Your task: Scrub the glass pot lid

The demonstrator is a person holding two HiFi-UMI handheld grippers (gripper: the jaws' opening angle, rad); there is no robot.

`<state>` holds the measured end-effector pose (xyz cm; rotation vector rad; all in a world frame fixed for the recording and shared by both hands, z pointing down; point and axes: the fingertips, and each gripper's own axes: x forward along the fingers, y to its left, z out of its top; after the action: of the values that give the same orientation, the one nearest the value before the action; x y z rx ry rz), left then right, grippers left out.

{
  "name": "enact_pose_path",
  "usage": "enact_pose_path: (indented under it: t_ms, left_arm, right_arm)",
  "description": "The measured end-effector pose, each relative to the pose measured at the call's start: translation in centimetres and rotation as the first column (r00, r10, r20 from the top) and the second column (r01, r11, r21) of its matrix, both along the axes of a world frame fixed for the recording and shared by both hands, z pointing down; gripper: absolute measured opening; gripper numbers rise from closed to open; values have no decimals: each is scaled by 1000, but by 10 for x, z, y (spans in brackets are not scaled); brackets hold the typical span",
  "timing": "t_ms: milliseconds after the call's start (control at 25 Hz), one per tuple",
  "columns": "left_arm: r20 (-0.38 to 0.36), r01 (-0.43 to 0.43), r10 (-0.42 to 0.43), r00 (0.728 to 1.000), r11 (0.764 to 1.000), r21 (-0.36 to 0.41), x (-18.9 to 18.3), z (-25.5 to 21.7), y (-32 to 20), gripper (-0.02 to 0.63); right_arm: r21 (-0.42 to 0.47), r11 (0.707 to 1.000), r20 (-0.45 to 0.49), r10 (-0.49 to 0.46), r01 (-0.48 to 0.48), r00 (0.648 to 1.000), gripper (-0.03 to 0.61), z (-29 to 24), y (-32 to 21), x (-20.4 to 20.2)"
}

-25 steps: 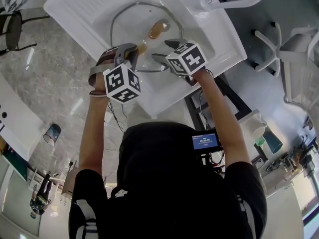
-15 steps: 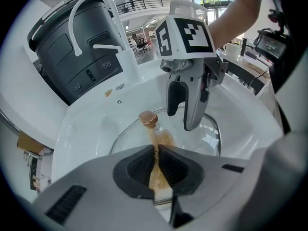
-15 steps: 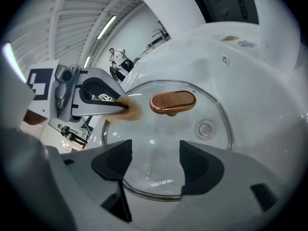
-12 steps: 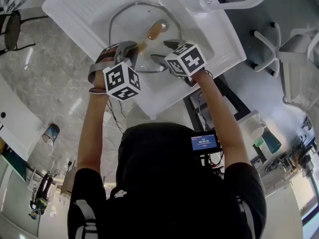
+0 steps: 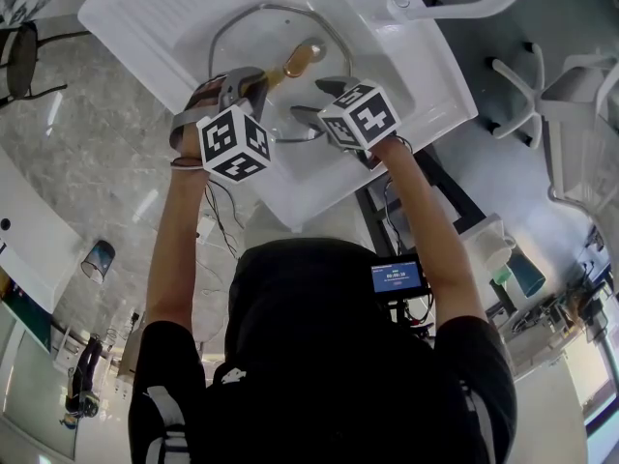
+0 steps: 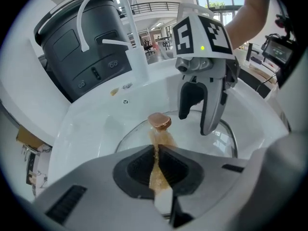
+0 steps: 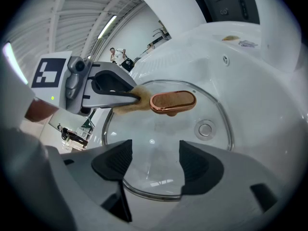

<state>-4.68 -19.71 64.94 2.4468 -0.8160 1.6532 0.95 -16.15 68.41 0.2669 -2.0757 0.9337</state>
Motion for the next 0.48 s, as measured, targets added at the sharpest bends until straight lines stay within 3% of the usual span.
enact_pose_path:
  t_ms: [480]
  left_arm:
    - [7,1,-2,1000,1000,8,-3,4,-22,18]
  right_arm:
    - [1,1000,4,-1,1,1000,293,-2,0,-1]
